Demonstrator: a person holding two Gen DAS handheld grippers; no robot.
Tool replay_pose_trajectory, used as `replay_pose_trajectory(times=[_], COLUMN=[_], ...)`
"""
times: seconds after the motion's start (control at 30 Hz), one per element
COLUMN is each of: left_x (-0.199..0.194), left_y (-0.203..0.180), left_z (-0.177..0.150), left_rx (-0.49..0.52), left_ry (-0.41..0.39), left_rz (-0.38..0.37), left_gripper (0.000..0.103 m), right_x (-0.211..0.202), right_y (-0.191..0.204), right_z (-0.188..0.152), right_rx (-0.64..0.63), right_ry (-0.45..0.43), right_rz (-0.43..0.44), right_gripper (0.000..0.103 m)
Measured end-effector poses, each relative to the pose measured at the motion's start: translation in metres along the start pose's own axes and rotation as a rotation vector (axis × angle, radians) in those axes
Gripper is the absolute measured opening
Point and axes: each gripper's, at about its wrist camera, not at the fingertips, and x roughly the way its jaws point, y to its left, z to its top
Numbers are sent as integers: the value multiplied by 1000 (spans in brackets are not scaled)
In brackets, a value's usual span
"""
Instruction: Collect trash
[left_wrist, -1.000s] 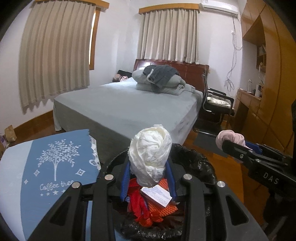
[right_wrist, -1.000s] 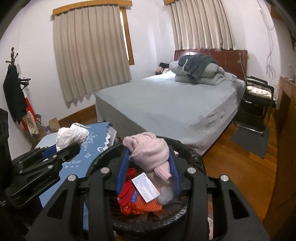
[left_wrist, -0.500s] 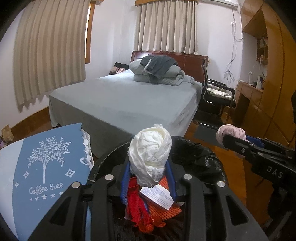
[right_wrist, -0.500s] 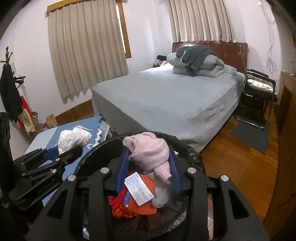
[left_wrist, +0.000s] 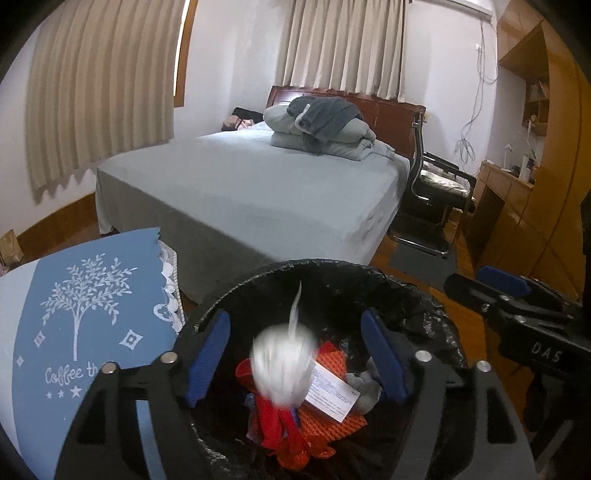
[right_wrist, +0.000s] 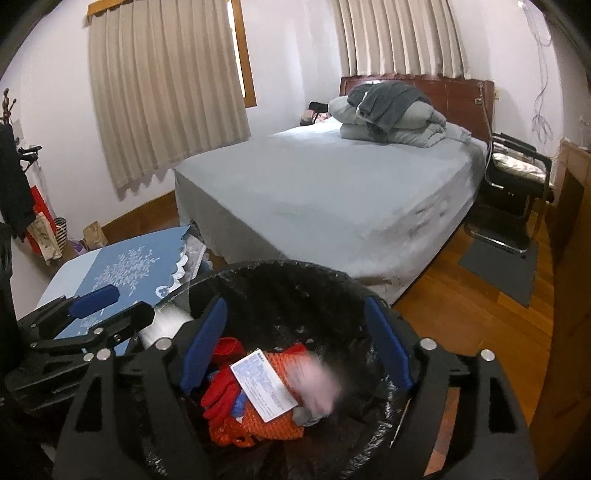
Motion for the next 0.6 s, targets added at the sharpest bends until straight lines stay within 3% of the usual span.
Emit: replay_pose_trajectory(times=[0.13,0.27,0.6], left_x=[-10,-26,-72], left_y=[11,22,38], left_z=[3,7,8], left_rx=[-21,-43,-49], left_ry=[-15,-39,-76], left_rz=[16,53,136], left_gripper=[84,96,97], right_x=[-7,-16,-46], right_y=[-3,-7,8], right_z=[0,2,-1], right_rx=[3,29,19], right_ry=[-21,-24,-31], right_rz=[-23,-21,-2], right_gripper=[93,96,98])
